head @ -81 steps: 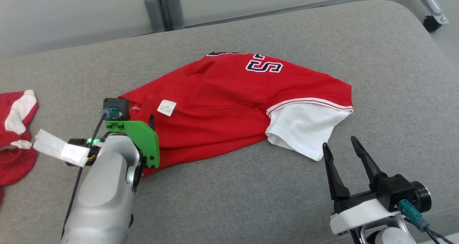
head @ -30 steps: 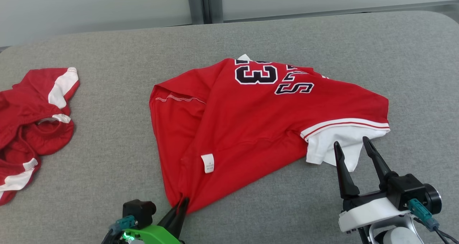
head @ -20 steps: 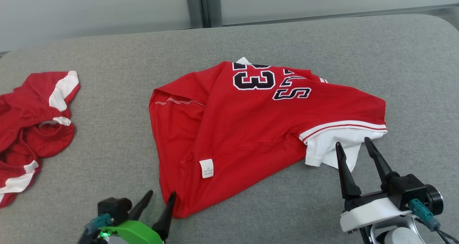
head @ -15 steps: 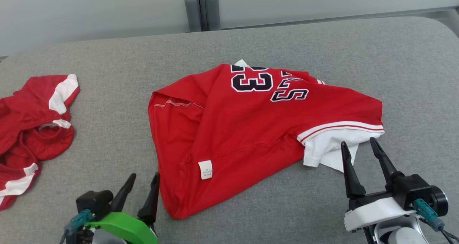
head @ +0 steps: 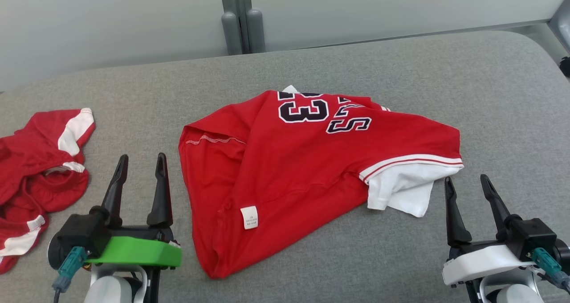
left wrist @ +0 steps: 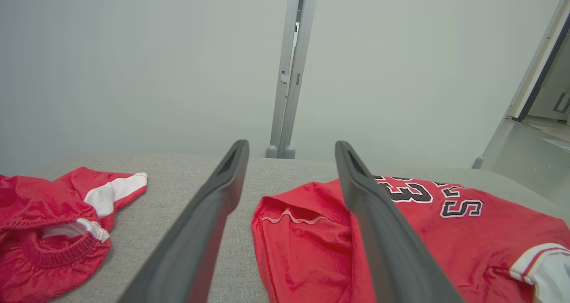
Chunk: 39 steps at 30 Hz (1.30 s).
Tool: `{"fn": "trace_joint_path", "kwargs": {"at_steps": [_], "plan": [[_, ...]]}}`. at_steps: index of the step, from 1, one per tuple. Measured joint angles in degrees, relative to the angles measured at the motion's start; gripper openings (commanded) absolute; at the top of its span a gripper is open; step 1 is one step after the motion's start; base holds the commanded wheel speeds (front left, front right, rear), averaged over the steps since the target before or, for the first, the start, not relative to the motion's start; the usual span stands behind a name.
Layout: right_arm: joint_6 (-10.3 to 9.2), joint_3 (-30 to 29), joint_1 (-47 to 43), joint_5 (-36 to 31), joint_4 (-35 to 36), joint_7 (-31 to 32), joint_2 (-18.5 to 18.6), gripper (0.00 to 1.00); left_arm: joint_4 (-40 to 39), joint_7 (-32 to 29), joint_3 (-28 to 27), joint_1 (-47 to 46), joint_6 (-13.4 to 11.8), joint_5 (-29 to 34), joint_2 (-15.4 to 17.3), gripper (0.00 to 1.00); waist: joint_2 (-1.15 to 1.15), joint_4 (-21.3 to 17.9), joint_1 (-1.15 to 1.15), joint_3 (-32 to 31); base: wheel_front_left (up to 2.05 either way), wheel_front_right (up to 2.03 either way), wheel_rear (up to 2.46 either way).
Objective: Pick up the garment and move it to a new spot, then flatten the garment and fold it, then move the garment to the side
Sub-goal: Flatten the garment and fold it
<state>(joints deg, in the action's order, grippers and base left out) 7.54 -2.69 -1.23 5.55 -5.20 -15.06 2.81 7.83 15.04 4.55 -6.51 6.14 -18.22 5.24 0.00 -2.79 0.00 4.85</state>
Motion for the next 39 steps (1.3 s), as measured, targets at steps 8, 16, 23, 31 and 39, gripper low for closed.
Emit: {"fn": "trace_joint_path", "kwargs": {"at_steps": [8, 16, 23, 31, 39], "plan": [[0.00, -0.3, -0.7, -0.2, -4.2, 0.0, 0.0, 1.00, -3.8, 0.0, -5.7, 4.7, 0.9, 6.5, -2.1, 1.00, 0.00, -1.1, 0.00, -2.3, 0.00, 0.00, 0.00], [0.00, 0.0, -0.7, -1.6, -5.9, 0.0, 0.0, 1.00, -3.0, 0.1, -6.7, 8.2, 1.2, 9.3, -2.3, 1.00, 0.00, -1.5, 0.00, -3.7, 0.00, 0.00, 0.00], [0.00, 1.8, 0.6, -3.0, -6.4, 0.0, 0.0, 1.00, -0.8, 0.1, -6.6, 10.1, 1.2, 9.2, -2.4, 1.00, 0.00, -0.2, 0.00, -3.7, 0.00, 0.00, 0.00], [0.00, 1.7, 0.7, -3.0, -6.3, 0.0, 0.0, 1.00, -0.1, 0.1, -6.0, 10.6, 1.3, 8.6, -2.4, 1.00, 0.00, 1.8, 0.00, -3.5, 0.00, 0.00, 0.00], [0.00, 1.7, 0.6, -2.6, -6.6, 0.0, 0.0, 1.00, 0.0, 0.1, -5.3, 10.6, 1.3, 8.4, -2.4, 1.00, 0.00, 1.9, 0.00, -3.7, 0.00, 0.00, 0.00]]}}
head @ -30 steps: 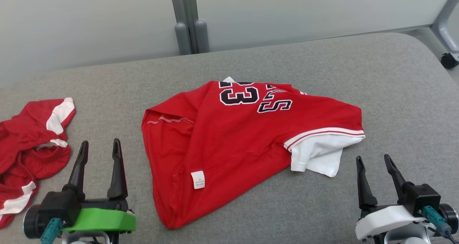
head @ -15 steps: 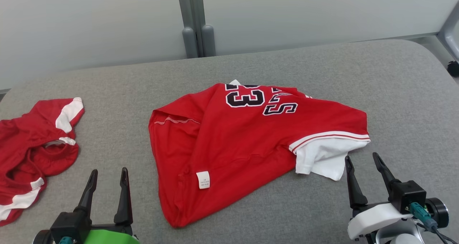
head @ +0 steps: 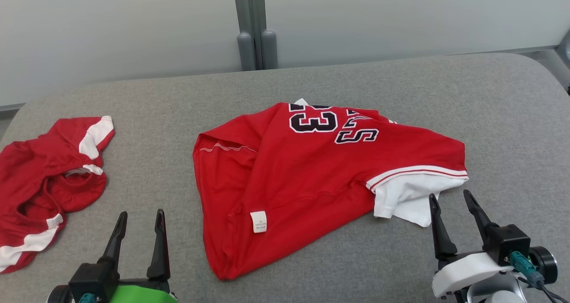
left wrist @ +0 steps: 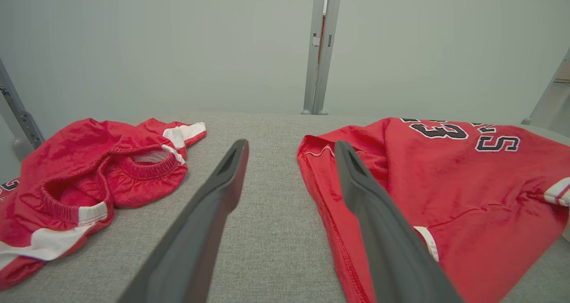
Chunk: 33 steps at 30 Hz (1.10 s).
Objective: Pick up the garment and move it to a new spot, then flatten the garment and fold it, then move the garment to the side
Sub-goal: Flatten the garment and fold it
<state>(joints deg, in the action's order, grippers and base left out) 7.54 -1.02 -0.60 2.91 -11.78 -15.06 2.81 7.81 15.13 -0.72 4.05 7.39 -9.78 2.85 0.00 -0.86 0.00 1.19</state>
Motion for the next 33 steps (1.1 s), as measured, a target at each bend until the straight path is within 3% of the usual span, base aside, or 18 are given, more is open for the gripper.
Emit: {"fn": "trace_joint_path", "kwargs": {"at_steps": [9, 14, 22, 28, 33], "plan": [[0.00, -0.2, 0.0, 0.5, -0.2, 0.0, 0.0, 1.00, 0.0, 0.0, 0.7, 0.0, 0.0, -0.3, 0.0, 1.00, 0.00, -0.6, 0.00, 0.1, 0.00, 0.00, 0.00], [0.00, -2.0, 0.0, 1.5, -2.4, 0.5, 0.0, 1.00, 2.2, 0.0, 5.1, -0.9, 0.0, -0.4, 0.5, 1.00, 0.00, -0.4, 0.00, 1.1, 0.00, 0.00, 0.00], [0.00, -5.5, 5.8, 2.6, -10.7, 11.0, 0.0, 1.00, 16.4, -0.1, 19.7, -10.9, 0.0, -2.1, 2.5, 1.00, 0.00, -0.5, 0.00, 3.7, 0.00, 0.00, 0.00], [0.00, -5.4, 12.8, 2.6, -17.0, 12.0, 0.0, 1.00, 27.0, -2.3, 22.8, -18.9, 0.1, -2.3, 2.0, 1.00, 0.00, -1.2, 0.00, 5.9, 0.00, 0.00, 0.00], [0.00, -4.4, 16.6, 3.0, -23.0, 11.7, 0.0, 1.00, 32.7, -3.6, 23.0, -22.3, -1.5, -2.4, 1.3, 1.00, 0.00, -1.7, 0.00, 7.2, 0.00, 0.00, 0.00]]}}
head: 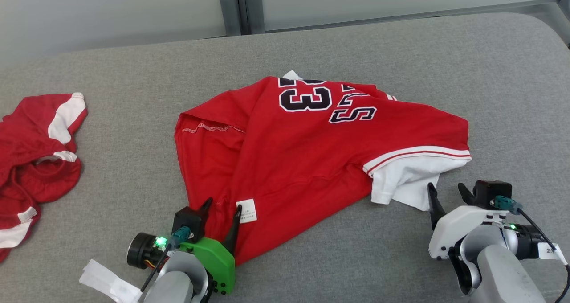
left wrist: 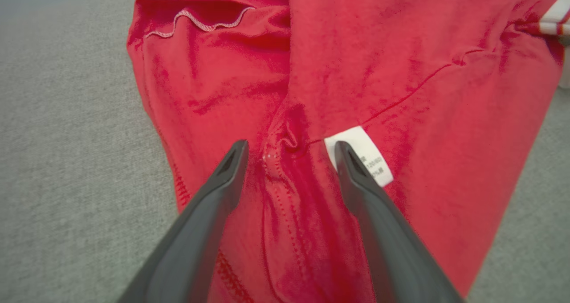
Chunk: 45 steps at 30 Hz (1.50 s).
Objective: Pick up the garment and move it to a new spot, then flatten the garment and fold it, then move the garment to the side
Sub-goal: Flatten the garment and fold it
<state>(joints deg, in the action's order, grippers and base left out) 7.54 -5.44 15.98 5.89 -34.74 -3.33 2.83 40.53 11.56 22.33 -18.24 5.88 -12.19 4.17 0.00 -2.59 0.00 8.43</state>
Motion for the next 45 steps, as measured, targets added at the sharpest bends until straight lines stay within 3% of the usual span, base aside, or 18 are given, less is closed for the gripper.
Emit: {"fn": "trace_joint_path", "kwargs": {"at_steps": [14, 29, 30, 31, 33, 34, 36, 37, 38, 39, 40, 41, 45], "plan": [[-0.07, 3.2, 4.6, 0.4, -11.3, 0.3, 0.3, 1.00, 4.7, 0.1, 2.5, -2.9, 0.1, -3.6, -1.1, 1.00, 0.00, 1.2, 0.00, -0.1, 0.00, 0.00, 0.00], [-0.08, 4.4, 5.4, 0.5, -12.7, 2.3, 0.5, 0.98, 4.2, -5.0, 5.4, -4.4, 0.2, -8.4, -1.3, 1.00, 0.00, 0.8, 0.00, -0.5, 0.00, 0.00, 0.00], [-0.08, 4.5, 5.4, 0.5, -12.7, 2.3, 0.5, 0.98, 4.1, -5.2, 5.5, -4.4, 0.2, -8.6, -1.3, 0.91, 0.00, 0.8, 0.00, -0.4, 0.00, 0.00, 0.00], [-0.08, 4.6, 5.4, 0.6, -12.7, 2.3, 0.5, 0.96, 4.1, -5.2, 5.6, -4.4, 0.2, -8.8, -1.3, 0.53, 0.00, 0.8, 0.00, -0.4, 0.00, 0.00, 0.00], [-0.10, 4.9, 5.4, 0.7, -12.6, 2.5, 0.5, 0.94, 3.9, -5.2, 5.5, -4.4, -0.3, -9.2, -1.3, 0.19, 0.00, 0.7, 0.00, -0.4, 0.00, 0.00, 0.00], [-0.19, 5.3, 5.4, 0.9, -12.6, 2.5, 0.6, 0.91, 3.9, -5.2, 5.5, -4.4, -0.4, -9.5, -1.3, 0.01, 0.00, 0.7, 0.00, -0.5, 0.00, 0.00, 0.00], [-0.29, 6.0, 5.4, 1.1, -12.5, 2.8, 0.7, 0.75, 3.9, -5.1, 5.4, -4.4, -0.9, -9.9, -1.3, 0.00, 0.00, 0.7, 0.00, -0.5, 0.00, 0.00, 0.00], [-0.31, 6.4, 5.4, 1.3, -12.4, 3.0, 0.7, 0.49, 4.0, -5.1, 5.4, -4.4, -1.0, -10.0, -1.3, 0.00, 0.00, 0.7, 0.00, -0.5, 0.00, 0.00, 0.00], [-0.33, 6.8, 5.4, 1.5, -12.3, 3.3, 0.7, 0.44, 4.1, -5.2, 5.4, -4.4, -1.1, -10.0, -1.3, 0.00, 0.00, 0.6, 0.00, -0.5, 0.00, 0.00, 0.00], [-0.32, 7.2, 5.4, 1.6, -12.3, 3.4, 0.7, 0.32, 4.2, -5.2, 5.4, -4.4, -1.2, -10.1, -1.3, 0.00, 0.00, 0.6, 0.00, -0.5, 0.00, 0.00, 0.00], [-0.29, 7.5, 5.4, 1.9, -12.2, 3.9, 0.6, 0.06, 4.3, -5.2, 5.4, -4.4, -1.2, -10.4, -1.3, 0.00, 0.00, 0.6, 0.00, -0.5, 0.00, 0.00, 0.00], [-0.16, 7.6, 5.4, 2.0, -12.2, 4.3, 0.4, 0.00, 4.4, -5.2, 5.4, -4.4, -1.2, -10.4, -1.3, 0.00, 0.00, 0.6, 0.00, -0.4, 0.00, 0.00, 0.00], [-0.05, 7.5, 5.4, 2.0, -12.0, 4.9, 0.3, 0.00, 4.6, -4.5, 5.5, -4.5, -1.2, -10.8, -1.4, 0.00, 0.00, 0.6, 0.00, -0.3, 0.00, 0.00, 0.00]]}}
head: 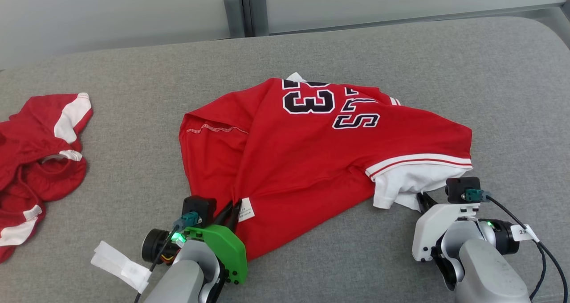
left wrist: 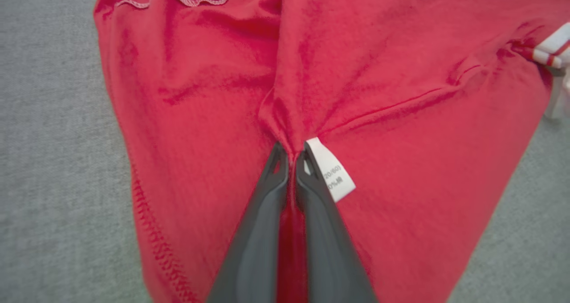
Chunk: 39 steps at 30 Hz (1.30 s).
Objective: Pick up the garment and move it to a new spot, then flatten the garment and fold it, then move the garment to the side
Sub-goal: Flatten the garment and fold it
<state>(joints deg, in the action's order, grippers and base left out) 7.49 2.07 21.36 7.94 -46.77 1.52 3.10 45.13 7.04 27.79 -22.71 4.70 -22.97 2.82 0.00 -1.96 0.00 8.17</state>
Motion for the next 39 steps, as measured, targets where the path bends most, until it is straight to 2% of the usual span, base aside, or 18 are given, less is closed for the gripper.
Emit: {"fn": "trace_joint_path", "kwargs": {"at_steps": [4, 8, 13, 20, 25, 28, 33, 36, 39], "plan": [[0.08, -1.9, -1.2, 0.5, 1.7, -1.5, -0.3, 0.00, -0.7, 2.3, 0.0, -0.3, 0.1, -0.8, 0.0, 0.00, 0.00, 0.2, 0.00, -0.1, 0.00, 0.00, 0.00], [0.08, -4.0, -3.7, 1.5, 6.9, -4.3, -0.5, 0.00, -4.6, 5.0, -0.7, -0.4, 0.9, -3.0, 0.0, 0.00, 0.00, 0.3, 0.00, -0.5, 0.00, 0.00, 0.00], [0.05, -8.0, -6.7, -0.1, 20.9, -5.4, -0.3, 0.00, -13.3, 6.7, -2.0, -0.5, 1.7, -5.6, 0.2, 0.00, 0.00, -0.2, 0.00, -1.1, 0.00, 0.00, 0.00], [0.04, -9.5, -10.5, 0.6, 41.6, -1.8, -0.3, 0.00, -25.4, 7.0, -2.9, -0.2, 2.0, -7.8, 1.4, 0.00, 0.00, -1.0, 0.00, -1.3, 0.00, 0.00, 0.00], [0.04, -10.0, -9.9, 2.6, 54.2, -0.4, -0.3, 0.00, -33.0, 3.8, -3.1, -1.0, 2.4, -11.3, 2.2, 0.00, 0.00, -1.2, 0.00, -1.0, 0.00, 0.00, 0.00], [0.03, -9.3, -5.7, 2.0, 60.4, 2.2, -0.2, 0.00, -37.6, 0.2, -3.7, -4.4, 2.4, -16.0, 2.9, 0.00, 0.00, -1.5, 0.00, -0.4, 0.00, 0.00, 0.00], [0.04, -6.8, 5.6, 3.7, 62.6, 7.2, 3.0, 0.00, -40.3, -7.3, -6.0, -13.4, 2.6, -22.9, 4.4, 0.00, 0.00, -2.1, 0.00, 1.9, 0.00, 0.00, 0.00], [0.02, -4.9, 13.1, 6.2, 59.1, 10.4, 4.4, 0.00, -38.5, -10.6, -7.6, -20.1, 2.1, -22.8, 6.5, 0.00, 0.00, -2.6, 0.00, 3.9, 0.00, 0.00, 0.00], [0.01, -3.4, 20.5, 7.3, 54.4, 11.7, 5.0, 0.00, -35.5, -12.2, -9.7, -25.4, 0.7, -23.9, 6.7, 0.00, 0.00, -3.1, 0.00, 6.3, 0.00, 0.00, 0.00]]}}
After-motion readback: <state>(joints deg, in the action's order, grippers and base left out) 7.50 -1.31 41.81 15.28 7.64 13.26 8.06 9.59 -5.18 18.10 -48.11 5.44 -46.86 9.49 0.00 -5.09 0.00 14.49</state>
